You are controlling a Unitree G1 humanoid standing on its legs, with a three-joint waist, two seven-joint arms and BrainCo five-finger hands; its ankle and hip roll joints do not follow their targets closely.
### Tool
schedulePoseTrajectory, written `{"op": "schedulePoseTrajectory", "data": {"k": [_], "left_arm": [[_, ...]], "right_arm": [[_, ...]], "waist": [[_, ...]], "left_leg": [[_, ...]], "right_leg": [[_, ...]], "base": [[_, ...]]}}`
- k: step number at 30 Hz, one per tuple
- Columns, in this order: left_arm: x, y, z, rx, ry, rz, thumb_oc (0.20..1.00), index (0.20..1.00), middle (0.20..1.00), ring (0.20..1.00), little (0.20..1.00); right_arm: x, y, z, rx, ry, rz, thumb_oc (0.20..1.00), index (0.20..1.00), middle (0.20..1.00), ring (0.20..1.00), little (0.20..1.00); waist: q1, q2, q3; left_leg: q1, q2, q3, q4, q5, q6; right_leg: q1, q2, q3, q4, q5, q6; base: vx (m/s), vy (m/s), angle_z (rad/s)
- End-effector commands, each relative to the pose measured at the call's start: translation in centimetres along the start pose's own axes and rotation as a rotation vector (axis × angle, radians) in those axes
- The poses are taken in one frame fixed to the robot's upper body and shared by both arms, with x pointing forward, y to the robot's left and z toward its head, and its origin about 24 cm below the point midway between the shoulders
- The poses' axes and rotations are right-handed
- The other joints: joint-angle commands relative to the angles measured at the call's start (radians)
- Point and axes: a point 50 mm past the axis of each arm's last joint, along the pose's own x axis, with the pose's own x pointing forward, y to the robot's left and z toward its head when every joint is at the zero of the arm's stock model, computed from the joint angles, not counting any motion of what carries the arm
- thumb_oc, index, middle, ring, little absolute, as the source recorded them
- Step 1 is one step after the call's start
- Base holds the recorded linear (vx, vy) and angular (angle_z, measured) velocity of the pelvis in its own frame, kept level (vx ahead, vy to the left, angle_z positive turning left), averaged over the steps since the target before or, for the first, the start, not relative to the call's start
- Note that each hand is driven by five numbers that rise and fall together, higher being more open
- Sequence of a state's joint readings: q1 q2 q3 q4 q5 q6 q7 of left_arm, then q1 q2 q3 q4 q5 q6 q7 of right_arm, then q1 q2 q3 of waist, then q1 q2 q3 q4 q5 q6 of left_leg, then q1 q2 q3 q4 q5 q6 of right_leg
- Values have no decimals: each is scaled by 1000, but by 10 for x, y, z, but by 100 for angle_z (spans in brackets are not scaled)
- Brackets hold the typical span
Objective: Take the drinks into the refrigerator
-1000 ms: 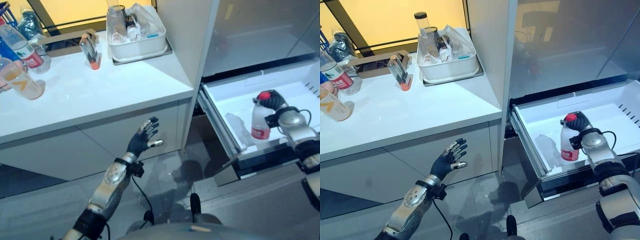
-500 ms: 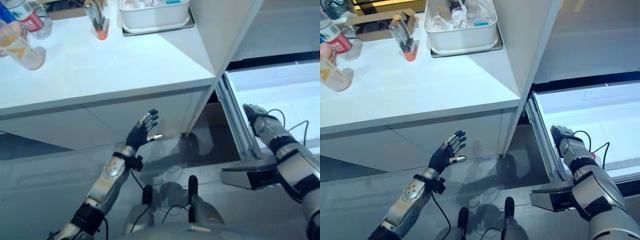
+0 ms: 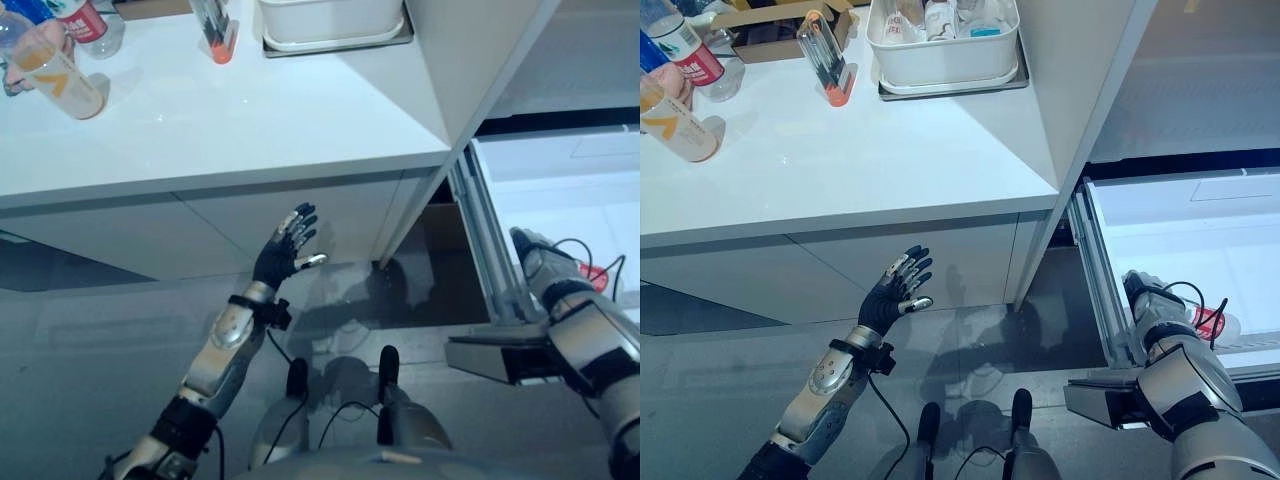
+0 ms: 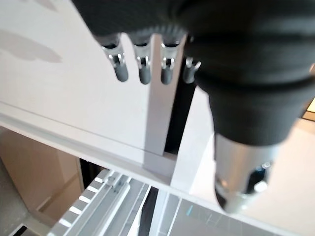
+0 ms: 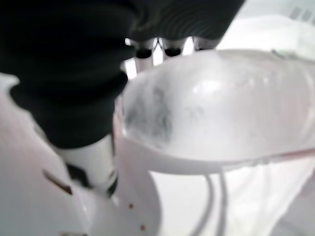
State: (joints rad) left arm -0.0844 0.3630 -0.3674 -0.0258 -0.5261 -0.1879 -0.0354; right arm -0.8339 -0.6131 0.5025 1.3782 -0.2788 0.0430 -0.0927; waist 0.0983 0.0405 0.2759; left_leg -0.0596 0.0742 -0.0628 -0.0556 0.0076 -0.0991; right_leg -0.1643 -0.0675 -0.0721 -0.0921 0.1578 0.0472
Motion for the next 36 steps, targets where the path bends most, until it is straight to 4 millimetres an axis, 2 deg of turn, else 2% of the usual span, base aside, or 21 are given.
{"op": "schedulePoseTrajectory", "data": {"k": [1,2,3,4,7,8,11,12,15,16,17,20,21,23,26,28,29,32,34,35,36], "left_arm": [[8,-17,42,3,-226,-69,1000,1000,1000,1000,1000],[6,-10,41,28,-223,-38,1000,1000,1000,1000,1000],[6,-10,41,28,-222,-38,1000,1000,1000,1000,1000],[4,-1,40,71,-209,-5,1000,1000,1000,1000,1000],[-1,5,34,99,-175,13,1000,1000,1000,1000,1000],[-4,12,29,129,-145,26,1000,1000,1000,1000,1000],[-7,16,29,141,-136,27,1000,1000,1000,1000,1000],[-9,19,27,154,-123,27,1000,1000,1000,1000,1000],[-14,23,23,172,-91,23,1000,1000,1000,1000,1000],[-15,23,22,172,-90,22,1000,1000,1000,1000,1000],[-17,25,20,191,-73,20,1000,1000,1000,1000,1000],[-19,28,18,242,-51,13,1000,1000,1000,1000,1000],[-19,28,18,243,-49,10,1000,1000,1000,1000,1000],[-21,32,18,286,-34,17,1000,1000,1000,1000,1000],[-23,34,15,304,-13,8,1000,1000,1000,1000,1000],[-25,34,15,305,-5,-14,1000,1000,1000,1000,1000],[-25,34,15,305,-5,-16,1000,1000,1000,1000,1000],[-26,34,11,307,20,-54,1000,1000,1000,1000,1000],[-26,34,11,307,25,-60,1000,1000,1000,1000,1000],[-26,33,12,312,25,-83,1000,1000,1000,1000,1000],[-26,33,12,312,25,-83,1000,1000,1000,1000,1000]], "right_arm": [[-16,49,97,364,-291,115,1000,1000,1000,1000,1000],[-17,35,96,533,-343,67,1000,1000,1000,1000,1000],[-17,35,95,534,-341,67,1000,1000,1000,1000,1000],[-23,24,96,661,-418,21,1000,1000,1000,1000,1000],[-28,13,90,742,-471,-15,1000,1000,1000,1000,1000],[-30,2,75,832,-479,-67,1000,1000,1000,1000,1000],[-34,-10,68,894,-517,-114,1000,1000,1000,1000,1000],[-39,-25,58,965,-559,-160,1000,1000,1000,1000,1000],[-51,-48,45,1057,-634,-248,1000,1000,1000,1000,1000],[-51,-48,44,1058,-631,-249,1000,1000,1000,1000,1000],[-60,-61,35,1095,-680,-303,1000,1000,1000,1000,1000],[-73,-78,20,1136,-731,-384,1000,1000,1000,1000,1000],[-73,-77,18,1137,-728,-385,1000,1000,1000,1000,1000],[-92,-95,2,1193,-796,-499,1000,1000,1000,1000,1000],[-99,-99,-21,1220,-770,-576,1000,1000,1000,1000,1000],[-98,-99,-45,1232,-689,-638,1000,1000,1000,1000,1000],[-98,-99,-46,1232,-688,-638,1000,1000,1000,1000,1000],[-95,-96,-84,1239,-542,-712,1000,1000,1000,1000,1000],[-96,-96,-94,1221,-507,-726,1000,1000,1000,1000,1000],[-96,-93,-112,1208,-431,-753,1000,1000,1000,1000,1000],[-96,-94,-112,1208,-431,-753,1000,1000,1000,1000,1000]], "waist": [[41,-27,24],[23,-37,24],[24,-36,23],[2,-46,25],[-14,-53,21],[-30,-56,16],[-38,-59,10],[-48,-60,4],[-61,-63,-8],[-59,-63,-8],[-71,-64,-17],[-88,-68,-30],[-85,-68,-31],[-107,-70,-48],[-124,-70,-64],[-134,-72,-74],[-132,-72,-74],[-153,-70,-95],[-156,-69,-100],[-165,-69,-106],[-165,-68,-106]], "left_leg": [[-73,-94,-16,-11,32,84],[-69,-93,-13,-13,29,84],[-68,-93,-13,-13,29,84],[-65,-91,-8,-13,26,85],[-60,-90,-3,-14,22,86],[-54,-89,0,-14,18,87],[-47,-89,4,-14,15,88],[-43,-88,8,-15,12,88],[-34,-84,16,-15,7,89],[-33,-84,16,-15,6,89],[-25,-83,21,-16,2,90],[-14,-82,26,-17,-5,91],[-14,-82,27,-17,-5,91],[-1,-80,35,-19,-13,91],[12,-80,43,-20,-21,92],[15,-80,50,-18,-14,92],[15,-80,51,-18,-14,92],[30,-78,63,-19,-21,91],[34,-78,67,-19,-24,91],[40,-78,74,-19,-28,91],[41,-78,75,-19,-28,91]], "right_leg": [[33,-49,-12,41,-69,59],[32,-48,-8,43,-70,59],[33,-48,-8,43,-70,59],[30,-46,-1,47,-70,60],[29,-45,5,51,-74,60],[31,-44,10,53,-75,61],[34,-43,13,53,-77,61],[36,-40,16,52,-78,61],[40,-39,23,50,-81,62],[40,-39,23,50,-82,62],[44,-38,26,49,-84,63],[51,-35,34,47,-87,64],[52,-35,34,47,-88,64],[60,-33,41,45,-91,67],[68,-32,49,43,-94,68],[69,-31,54,43,-85,69],[69,-31,55,43,-85,69],[78,-30,70,39,-85,72],[80,-29,73,39,-85,73],[81,-28,81,38,-84,74],[81,-27,82,38,-84,74]], "base": [[0,0,0],[0,0,0],[-33,-10,0],[-25,2,-4],[-3,1,-5],[2,-4,-7],[1,0,-1],[0,0,0],[0,0,0],[28,5,-11],[18,3,-12],[17,-4,-8],[38,4,-4],[49,11,-6],[39,5,-9],[-12,-1,-19],[-17,7,-11],[23,13,-10],[17,11,-19],[0,9,-9],[1,11,-6]]}}
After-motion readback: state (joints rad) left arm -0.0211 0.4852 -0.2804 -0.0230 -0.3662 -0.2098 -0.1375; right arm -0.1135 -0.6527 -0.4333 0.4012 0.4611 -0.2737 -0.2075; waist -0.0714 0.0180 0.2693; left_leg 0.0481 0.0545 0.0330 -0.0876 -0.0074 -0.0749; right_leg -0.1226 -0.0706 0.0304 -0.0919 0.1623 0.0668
